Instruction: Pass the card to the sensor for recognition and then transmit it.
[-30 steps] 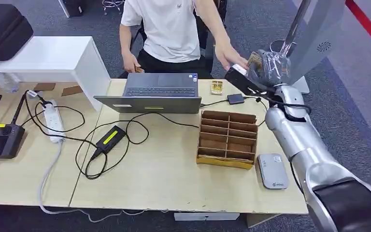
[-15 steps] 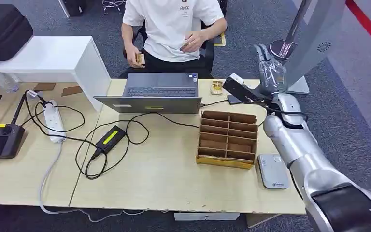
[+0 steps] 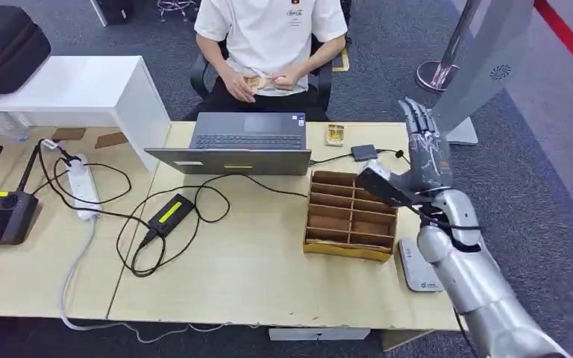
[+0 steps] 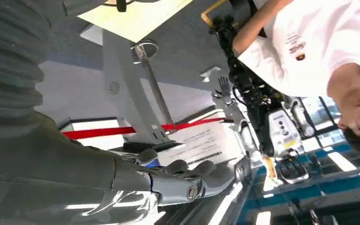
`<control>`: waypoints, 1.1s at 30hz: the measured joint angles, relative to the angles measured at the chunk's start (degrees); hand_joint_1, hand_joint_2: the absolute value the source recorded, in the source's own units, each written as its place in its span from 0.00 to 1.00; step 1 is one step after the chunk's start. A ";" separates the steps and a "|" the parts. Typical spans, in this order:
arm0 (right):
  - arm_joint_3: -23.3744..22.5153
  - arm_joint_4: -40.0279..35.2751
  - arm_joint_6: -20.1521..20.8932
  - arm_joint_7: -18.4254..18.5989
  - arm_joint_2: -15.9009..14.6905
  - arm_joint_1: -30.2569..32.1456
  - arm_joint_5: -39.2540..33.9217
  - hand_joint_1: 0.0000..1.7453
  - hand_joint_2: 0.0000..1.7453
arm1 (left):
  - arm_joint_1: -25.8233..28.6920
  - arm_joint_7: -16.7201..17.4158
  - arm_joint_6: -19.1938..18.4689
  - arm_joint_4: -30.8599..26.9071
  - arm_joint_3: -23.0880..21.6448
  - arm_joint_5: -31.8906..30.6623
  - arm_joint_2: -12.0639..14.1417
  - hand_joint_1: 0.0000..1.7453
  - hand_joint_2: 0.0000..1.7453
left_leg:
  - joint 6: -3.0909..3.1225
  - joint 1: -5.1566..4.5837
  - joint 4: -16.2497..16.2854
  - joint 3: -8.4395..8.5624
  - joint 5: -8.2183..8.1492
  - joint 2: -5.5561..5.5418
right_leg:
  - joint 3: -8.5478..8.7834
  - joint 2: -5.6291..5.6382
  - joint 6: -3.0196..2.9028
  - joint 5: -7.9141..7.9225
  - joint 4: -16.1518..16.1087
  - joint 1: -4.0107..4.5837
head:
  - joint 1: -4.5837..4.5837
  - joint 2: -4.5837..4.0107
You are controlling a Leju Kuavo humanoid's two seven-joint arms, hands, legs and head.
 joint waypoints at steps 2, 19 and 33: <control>-0.76 -4.48 -0.09 0.00 -1.11 3.48 0.15 0.00 1.00 | 0.04 0.15 0.17 0.00 0.07 0.33 0.00 0.00 1.00 | 0.00 0.00 0.00 0.00 0.00 0.01 | 0.00 0.00 0.00 0.00 0.00 0.00 | 0.00 0.00; -7.76 -36.41 -6.82 -5.62 -5.48 36.13 2.17 0.00 1.00 | 0.58 1.29 1.66 0.00 3.69 3.04 -0.87 0.00 1.00 | -0.02 0.00 -0.03 0.03 -0.26 0.02 | 0.04 -0.02 -0.01 -0.25 -0.03 0.00 | -0.02 0.00; -6.18 -30.45 -12.53 -0.15 -1.44 42.18 16.16 0.00 1.00 | 0.41 2.29 1.94 0.00 4.39 1.75 -1.51 0.00 1.00 | -0.03 0.00 -0.04 0.08 -0.27 0.12 | 0.09 0.04 -0.01 -0.26 -0.02 0.00 | -0.02 0.00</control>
